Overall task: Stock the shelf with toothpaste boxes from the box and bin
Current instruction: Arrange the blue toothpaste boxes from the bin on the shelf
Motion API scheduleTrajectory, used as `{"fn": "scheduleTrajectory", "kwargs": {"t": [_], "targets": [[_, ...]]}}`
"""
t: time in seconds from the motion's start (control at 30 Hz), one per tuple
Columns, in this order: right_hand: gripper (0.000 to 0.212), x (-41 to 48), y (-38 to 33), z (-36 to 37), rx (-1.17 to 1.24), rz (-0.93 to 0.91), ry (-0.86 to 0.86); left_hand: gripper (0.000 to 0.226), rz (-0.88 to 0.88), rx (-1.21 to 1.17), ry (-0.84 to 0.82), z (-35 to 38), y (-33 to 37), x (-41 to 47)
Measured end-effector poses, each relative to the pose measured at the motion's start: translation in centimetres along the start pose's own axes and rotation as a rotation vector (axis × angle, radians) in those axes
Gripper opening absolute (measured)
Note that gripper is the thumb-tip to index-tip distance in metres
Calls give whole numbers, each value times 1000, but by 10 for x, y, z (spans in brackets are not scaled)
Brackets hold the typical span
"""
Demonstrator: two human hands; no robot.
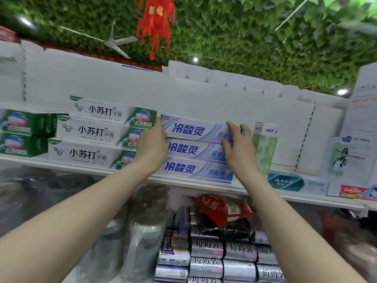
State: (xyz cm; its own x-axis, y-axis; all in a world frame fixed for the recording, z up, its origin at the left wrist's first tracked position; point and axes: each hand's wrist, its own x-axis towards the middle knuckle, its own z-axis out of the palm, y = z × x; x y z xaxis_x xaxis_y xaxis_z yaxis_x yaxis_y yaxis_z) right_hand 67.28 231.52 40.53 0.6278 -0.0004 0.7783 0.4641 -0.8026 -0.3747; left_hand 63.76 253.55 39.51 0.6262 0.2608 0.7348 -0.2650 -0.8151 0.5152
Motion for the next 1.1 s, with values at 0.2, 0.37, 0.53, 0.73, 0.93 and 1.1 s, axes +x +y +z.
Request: {"fn": "scheduleTrajectory", "kwargs": {"t": [0.2, 0.37, 0.53, 0.73, 0.93, 1.1], "targets": [[60, -14, -2, 13, 70, 55, 108, 17, 26, 1, 88, 3, -11, 9], [68, -22, 1, 17, 101, 44, 189, 54, 37, -4, 51, 4, -12, -2], [42, -39, 12, 31, -174, -167, 303, 48, 386, 73, 211, 3, -10, -24], [50, -40, 12, 35, -211, -113, 158, 34, 478, 264, 91, 18, -19, -20], [61, -31, 12, 35, -292, -91, 85, 46, 461, 454, 50, 15, -14, -11], [69, -23, 10, 33, -309, -83, 47, 58, 395, 493, -32, 16, -14, -2]]}}
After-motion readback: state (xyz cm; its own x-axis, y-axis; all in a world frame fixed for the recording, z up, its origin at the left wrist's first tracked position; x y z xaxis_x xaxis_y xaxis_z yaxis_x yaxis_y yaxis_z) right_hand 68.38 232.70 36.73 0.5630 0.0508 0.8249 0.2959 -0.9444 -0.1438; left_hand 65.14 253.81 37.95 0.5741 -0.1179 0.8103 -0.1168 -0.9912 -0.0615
